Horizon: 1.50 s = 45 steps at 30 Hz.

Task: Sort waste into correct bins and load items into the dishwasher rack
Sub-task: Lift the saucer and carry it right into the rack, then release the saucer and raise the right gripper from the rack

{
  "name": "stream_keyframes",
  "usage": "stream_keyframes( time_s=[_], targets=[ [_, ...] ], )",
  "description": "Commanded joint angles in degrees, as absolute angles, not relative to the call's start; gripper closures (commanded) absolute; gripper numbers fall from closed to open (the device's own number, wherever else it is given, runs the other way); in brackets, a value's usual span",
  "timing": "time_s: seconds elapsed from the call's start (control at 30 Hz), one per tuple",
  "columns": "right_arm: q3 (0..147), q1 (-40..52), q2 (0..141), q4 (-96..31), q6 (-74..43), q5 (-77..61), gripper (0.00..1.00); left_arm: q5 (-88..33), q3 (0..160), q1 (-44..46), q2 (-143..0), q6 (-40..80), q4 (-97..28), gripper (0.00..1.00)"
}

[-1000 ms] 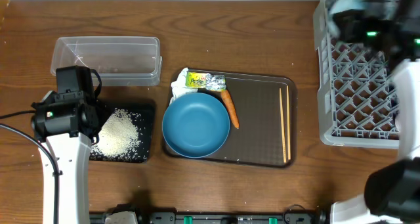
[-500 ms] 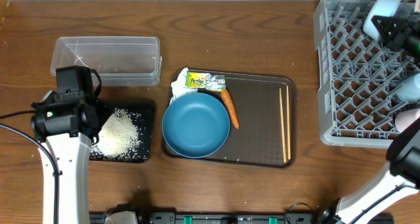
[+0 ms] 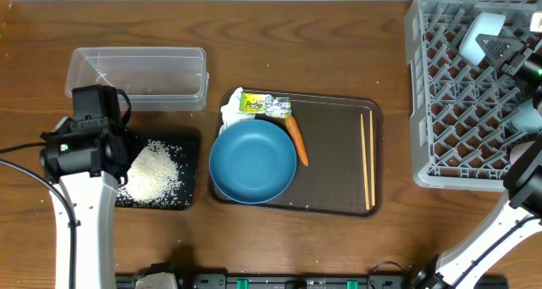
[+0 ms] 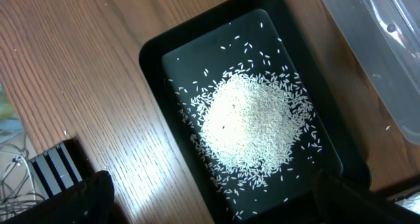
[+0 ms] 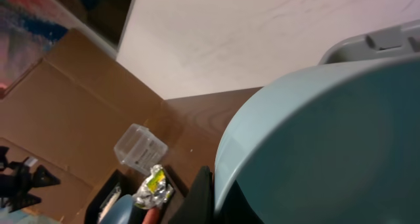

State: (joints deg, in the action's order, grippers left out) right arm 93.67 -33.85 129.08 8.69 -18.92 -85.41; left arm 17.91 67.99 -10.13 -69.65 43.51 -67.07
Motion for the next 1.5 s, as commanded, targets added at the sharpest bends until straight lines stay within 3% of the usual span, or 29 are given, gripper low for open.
stream_keyframes(
  time_s=[0.0, 0.57, 1.1, 1.17, 1.3, 1.47],
  targets=[
    [94.0, -34.3, 130.9, 9.0, -20.1, -87.4, 0.98, 18.1, 68.6, -10.5, -69.7, 43.8, -67.2, 0.01],
    [94.0, -39.4, 131.6, 9.1, -26.5, -82.2, 0.89, 18.1, 68.6, -10.5, -69.7, 43.8, -67.2, 0.01],
    [94.4, -43.4, 126.7, 8.8, -33.4, -75.6, 0.63, 18.1, 68.6, -10.5, -69.7, 43.8, -67.2, 0.01],
    [94.4, -43.8, 124.4, 8.2, -33.4, -74.0, 0.55, 18.1, 68.6, -10.5, -69.7, 43.8, -67.2, 0.01],
    [94.4, -45.0, 118.0, 1.5, -32.1, -66.8, 0.41, 18.1, 68.6, -10.5, -69.7, 43.8, -67.2, 0.01],
    [94.8, -44.9, 107.5, -20.9, -20.8, -45.4, 0.32, 18.1, 68.6, -10.5, -69.7, 43.8, -67.2, 0.01]
  ],
)
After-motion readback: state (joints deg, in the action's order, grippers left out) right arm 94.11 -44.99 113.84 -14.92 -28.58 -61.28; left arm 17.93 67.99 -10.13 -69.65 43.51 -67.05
